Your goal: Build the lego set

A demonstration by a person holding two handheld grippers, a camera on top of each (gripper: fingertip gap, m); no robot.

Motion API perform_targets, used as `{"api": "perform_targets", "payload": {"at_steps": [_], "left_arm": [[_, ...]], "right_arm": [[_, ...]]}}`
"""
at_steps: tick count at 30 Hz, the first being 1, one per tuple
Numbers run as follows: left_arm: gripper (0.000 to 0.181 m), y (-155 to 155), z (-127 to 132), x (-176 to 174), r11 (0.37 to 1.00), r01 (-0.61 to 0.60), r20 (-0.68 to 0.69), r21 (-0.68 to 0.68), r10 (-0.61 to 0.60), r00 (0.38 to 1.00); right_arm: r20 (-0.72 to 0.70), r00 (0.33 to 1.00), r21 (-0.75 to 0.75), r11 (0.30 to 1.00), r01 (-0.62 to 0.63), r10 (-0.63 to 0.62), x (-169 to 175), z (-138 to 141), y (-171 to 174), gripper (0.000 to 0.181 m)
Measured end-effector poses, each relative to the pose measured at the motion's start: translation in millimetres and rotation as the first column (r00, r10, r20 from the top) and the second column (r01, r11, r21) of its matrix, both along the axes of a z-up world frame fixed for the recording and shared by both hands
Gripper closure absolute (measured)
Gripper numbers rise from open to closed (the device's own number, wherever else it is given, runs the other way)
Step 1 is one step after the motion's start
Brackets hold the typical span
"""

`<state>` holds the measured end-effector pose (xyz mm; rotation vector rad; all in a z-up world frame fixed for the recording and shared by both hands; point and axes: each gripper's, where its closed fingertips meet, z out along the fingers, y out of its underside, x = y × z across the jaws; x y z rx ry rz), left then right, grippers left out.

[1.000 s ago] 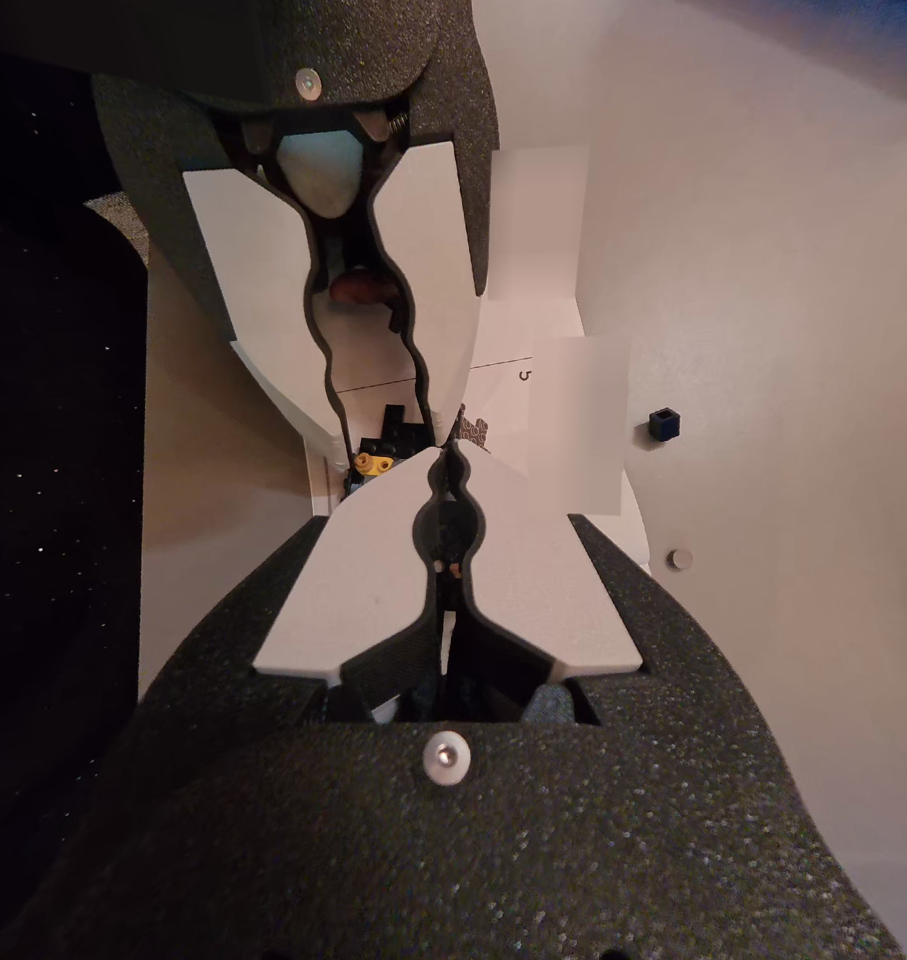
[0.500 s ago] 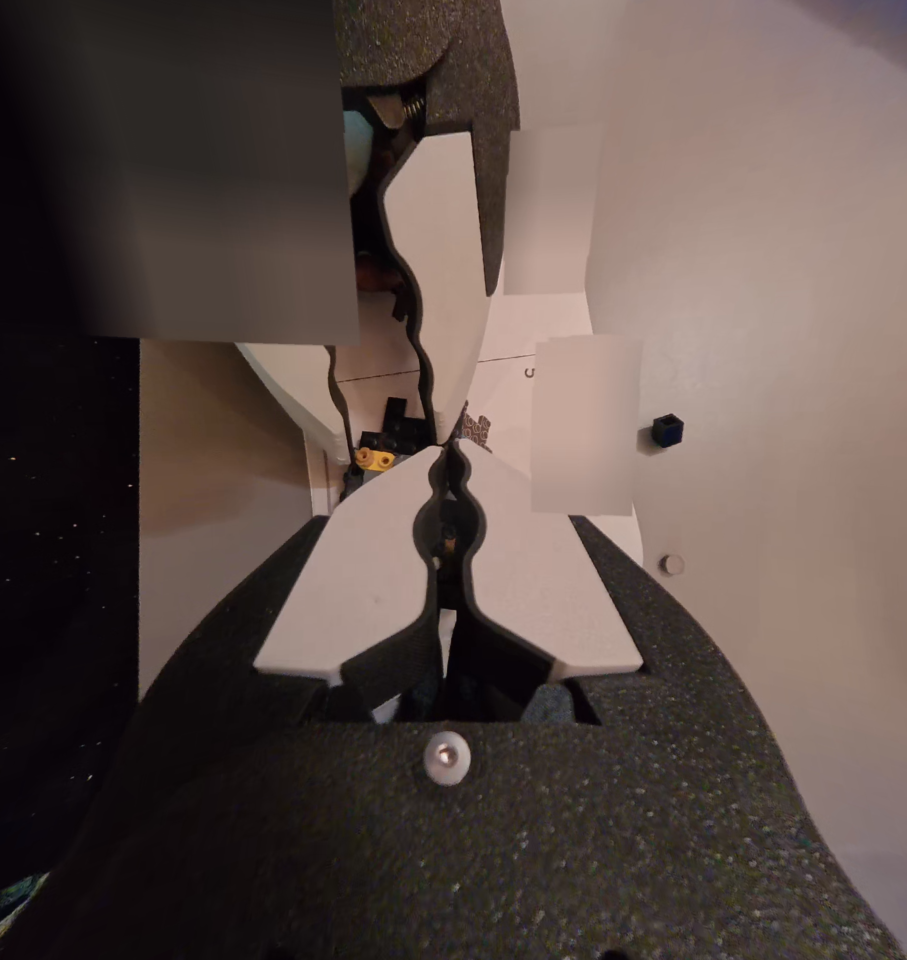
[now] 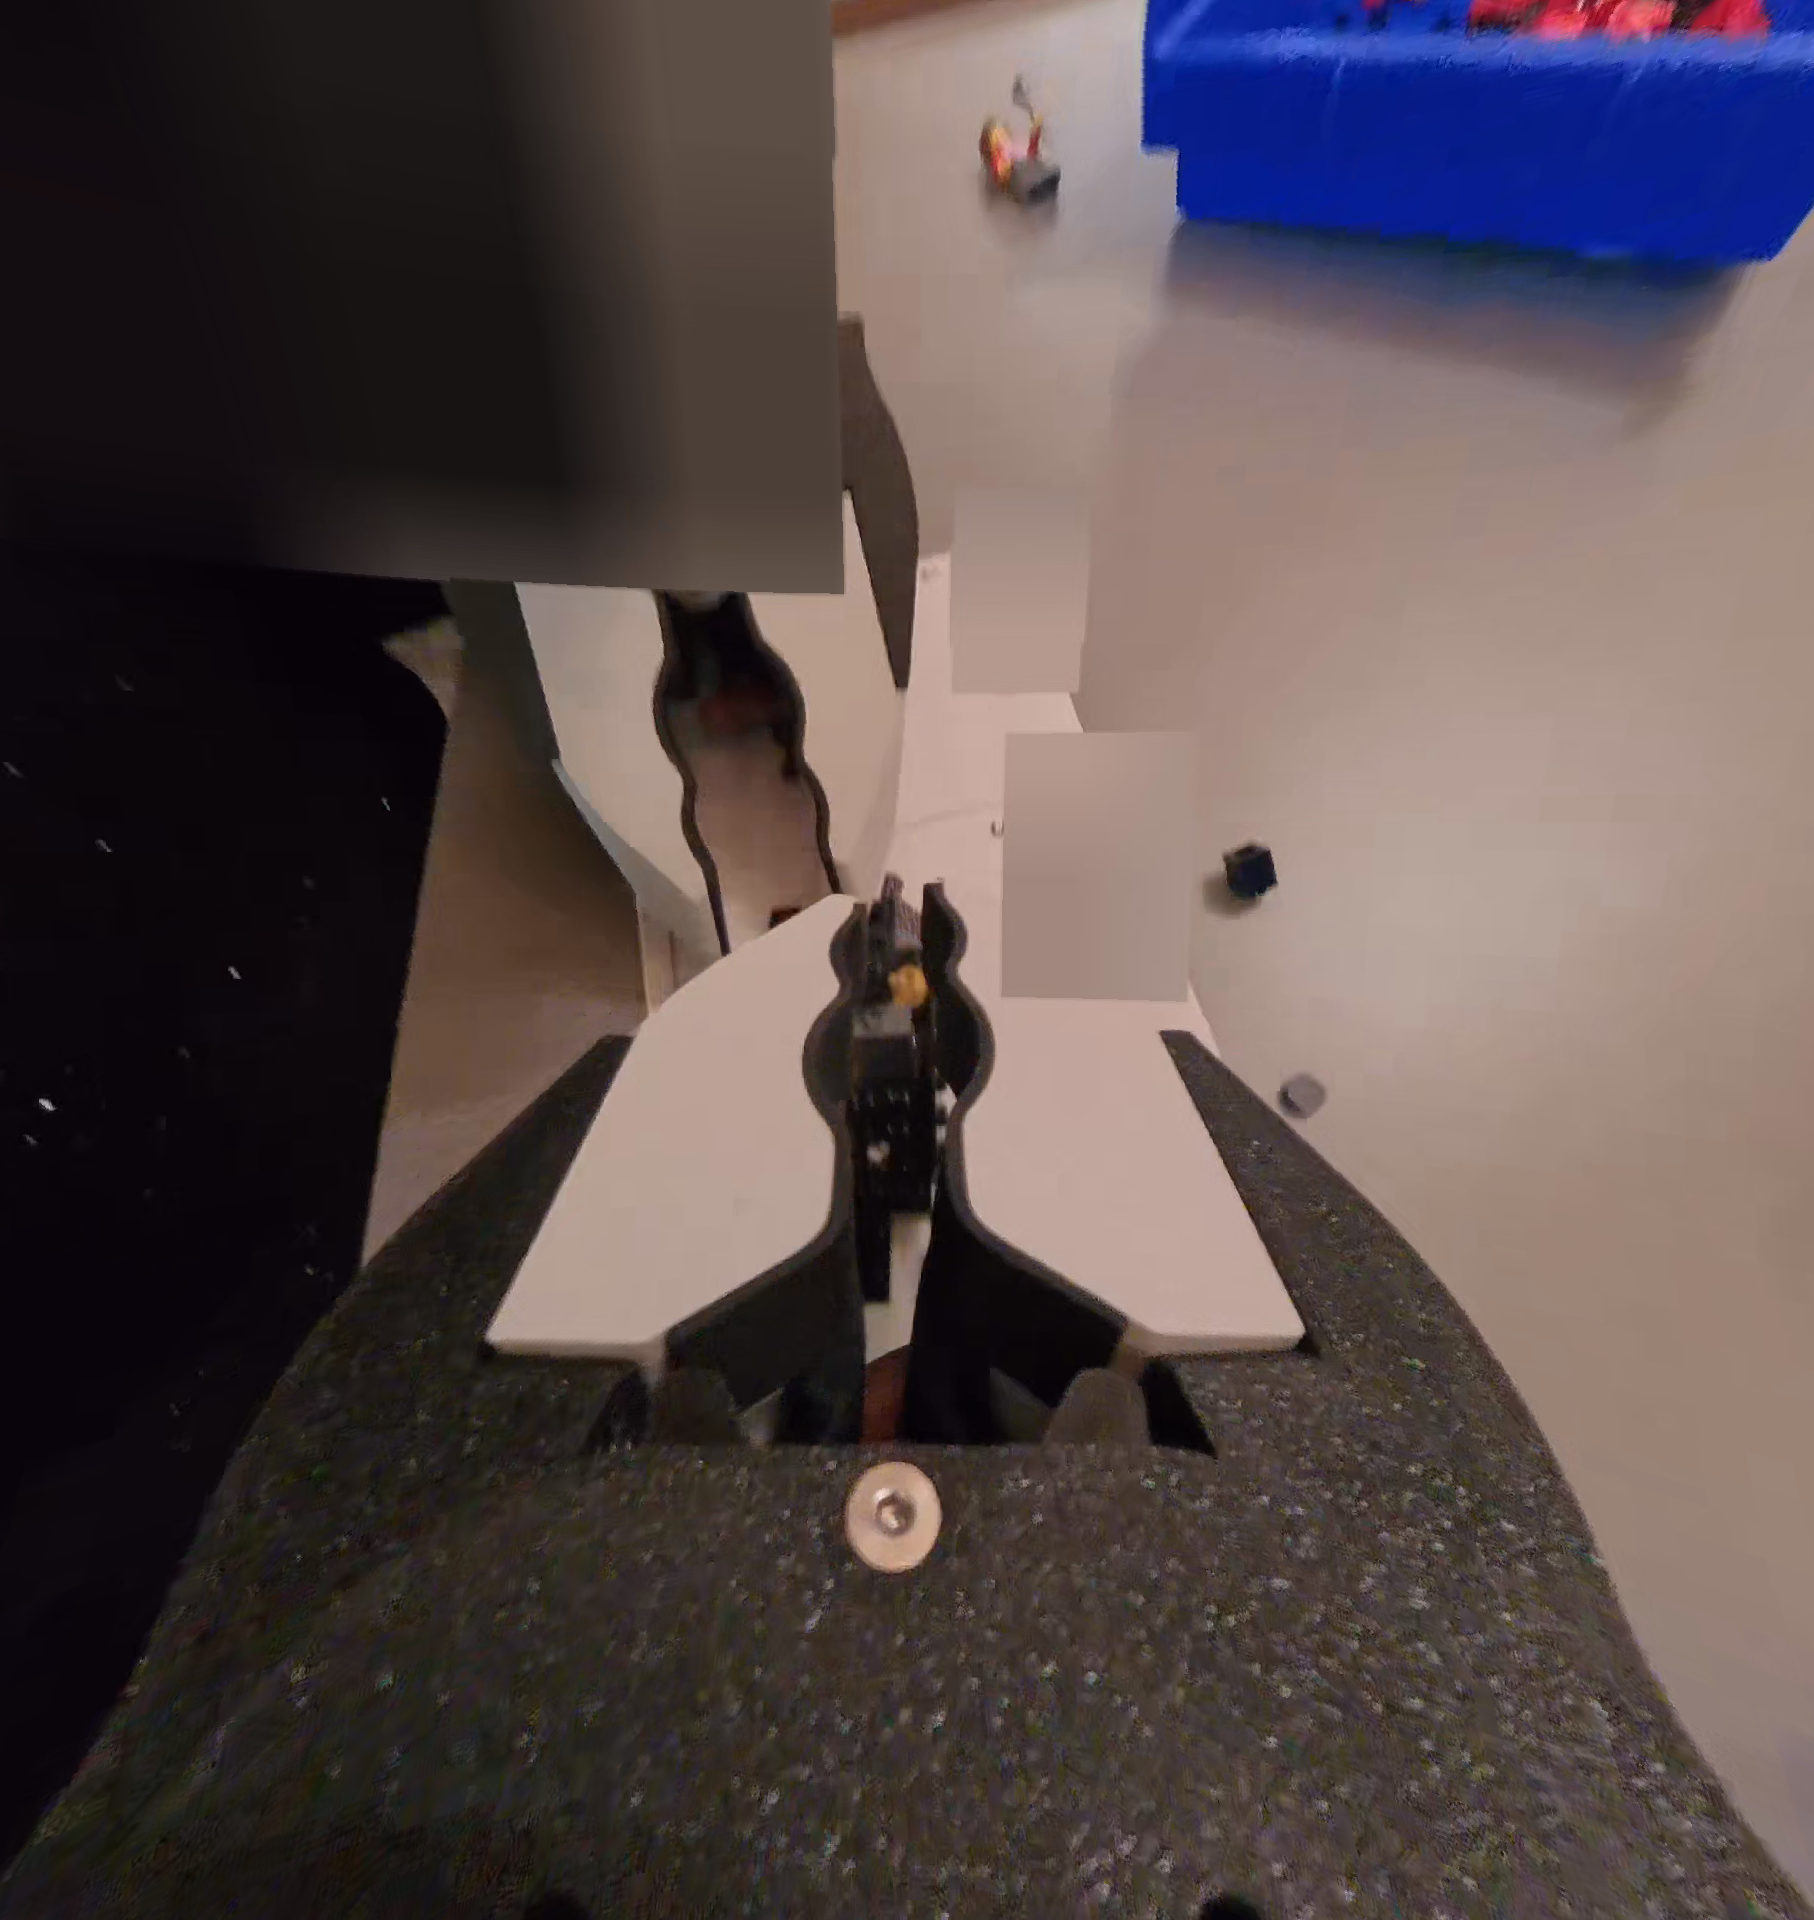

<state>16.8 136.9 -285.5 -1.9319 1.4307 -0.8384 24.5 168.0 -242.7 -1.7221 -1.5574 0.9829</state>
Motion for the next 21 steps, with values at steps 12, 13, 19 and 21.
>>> {"api": "perform_targets", "payload": {"at_steps": [12,13,19,21], "left_arm": [[0.149,3,14,1,0.999,-0.022,0.086,0.029,0.019,0.996],[0.149,3,14,2,0.999,-0.018,0.086,0.031,0.015,0.996],[0.148,-1,7,4,0.999,0.007,0.039,0.037,-0.009,0.999],[0.147,0,4,4,0.999,0.006,0.024,0.033,-0.007,1.000]], "right_arm": [[0.163,0.985,0.115,0.990,-0.079,0.060,-2,-19,-8,0.180],[0.165,0.984,0.117,0.990,-0.081,0.061,-3,-19,-8,0.180],[0.227,0.971,0.105,0.989,-0.101,0.076,-3,-30,-8,0.181],[0.234,0.969,0.098,0.990,-0.101,0.076,-3,-30,-8,0.181]]}}
